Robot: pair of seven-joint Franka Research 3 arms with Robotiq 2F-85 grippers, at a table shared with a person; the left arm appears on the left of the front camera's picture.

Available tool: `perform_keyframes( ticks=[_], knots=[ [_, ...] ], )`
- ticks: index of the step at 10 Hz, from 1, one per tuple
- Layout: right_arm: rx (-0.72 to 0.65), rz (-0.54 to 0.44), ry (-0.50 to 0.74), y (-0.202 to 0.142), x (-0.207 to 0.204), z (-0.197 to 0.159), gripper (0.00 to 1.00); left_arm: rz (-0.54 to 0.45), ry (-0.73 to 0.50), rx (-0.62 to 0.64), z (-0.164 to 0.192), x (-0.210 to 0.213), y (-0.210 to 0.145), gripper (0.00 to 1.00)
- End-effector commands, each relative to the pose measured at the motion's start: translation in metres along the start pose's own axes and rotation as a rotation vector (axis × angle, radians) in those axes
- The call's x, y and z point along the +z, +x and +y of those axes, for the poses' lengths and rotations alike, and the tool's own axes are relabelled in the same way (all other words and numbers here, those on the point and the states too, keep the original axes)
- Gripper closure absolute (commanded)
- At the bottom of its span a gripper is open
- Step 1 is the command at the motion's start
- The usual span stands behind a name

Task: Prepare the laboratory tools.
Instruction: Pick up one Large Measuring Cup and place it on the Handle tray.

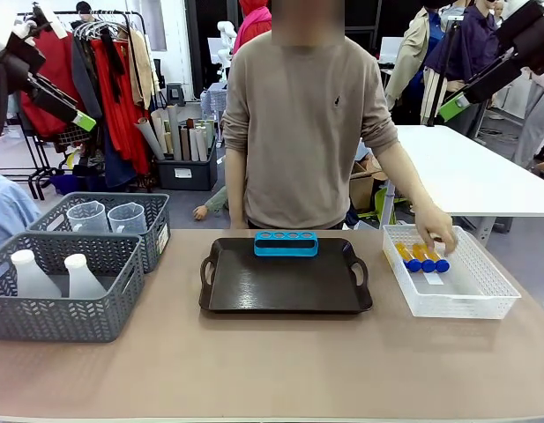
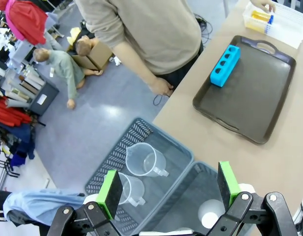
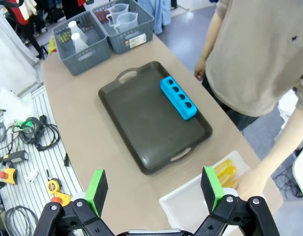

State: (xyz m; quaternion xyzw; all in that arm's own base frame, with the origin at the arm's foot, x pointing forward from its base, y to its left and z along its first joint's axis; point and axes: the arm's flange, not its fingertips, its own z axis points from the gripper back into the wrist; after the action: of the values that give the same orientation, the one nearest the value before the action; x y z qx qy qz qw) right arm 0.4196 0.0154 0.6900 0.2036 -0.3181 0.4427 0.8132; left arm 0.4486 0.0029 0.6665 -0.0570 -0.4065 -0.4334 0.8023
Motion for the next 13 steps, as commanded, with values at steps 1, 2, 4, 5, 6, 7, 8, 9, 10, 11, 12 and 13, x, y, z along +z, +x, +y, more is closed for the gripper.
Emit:
perform_keyframes(
  ticks=[1, 2, 4, 5, 6, 7, 8, 9, 10, 11, 12, 13],
  knots=[
    [0.002, -0.002, 0.001, 0.001, 0.0, 0.001, 0.0, -0.011, 0.008, 0.003, 0.001, 0.003, 0.0, 0.0],
    [0.002, -0.002, 0.001, 0.001, 0.0, 0.001, 0.0, -0.011, 0.008, 0.003, 0.001, 0.003, 0.0, 0.0],
    [0.002, -0.002, 0.001, 0.001, 0.0, 0.001, 0.0, -0.011, 0.008, 0.003, 0.001, 0.003, 0.0, 0.0],
    [0.002, -0.002, 0.001, 0.001, 0.0, 0.001, 0.0, -0.011, 0.008, 0.003, 0.001, 0.003, 0.0, 0.0],
    [0.002, -0.002, 0.001, 0.001, 0.0, 0.001, 0.0, 0.0, 0.001, 0.0, 0.0, 0.0, 0.0, 0.0],
    [0.002, -0.002, 0.001, 0.001, 0.0, 0.001, 0.0, 0.074, 0.061, 0.005, 0.001, 0.007, 0.006, 0.0],
    [0.002, -0.002, 0.001, 0.001, 0.0, 0.001, 0.0, 0.204, 0.125, 0.01, 0.006, 0.012, 0.012, 0.0],
    [0.002, -0.002, 0.001, 0.001, 0.0, 0.001, 0.0, 0.291, 0.165, 0.031, 0.011, 0.007, 0.014, 0.0],
    [0.002, -0.002, 0.001, 0.001, 0.0, 0.001, 0.0, 0.378, 0.176, 0.052, 0.019, 0.001, 0.013, 0.0],
    [0.002, -0.002, 0.001, 0.001, 0.0, 0.001, 0.0, 0.4, 0.172, 0.065, 0.026, -0.006, 0.012, 0.0],
    [0.002, -0.002, 0.001, 0.001, 0.0, 0.001, 0.0, 0.446, 0.18, 0.106, 0.033, -0.014, 0.009, 0.0],
    [0.002, -0.002, 0.001, 0.001, 0.0, 0.001, 0.0, 0.496, 0.196, 0.145, 0.038, -0.024, 0.002, 0.0]
  ],
)
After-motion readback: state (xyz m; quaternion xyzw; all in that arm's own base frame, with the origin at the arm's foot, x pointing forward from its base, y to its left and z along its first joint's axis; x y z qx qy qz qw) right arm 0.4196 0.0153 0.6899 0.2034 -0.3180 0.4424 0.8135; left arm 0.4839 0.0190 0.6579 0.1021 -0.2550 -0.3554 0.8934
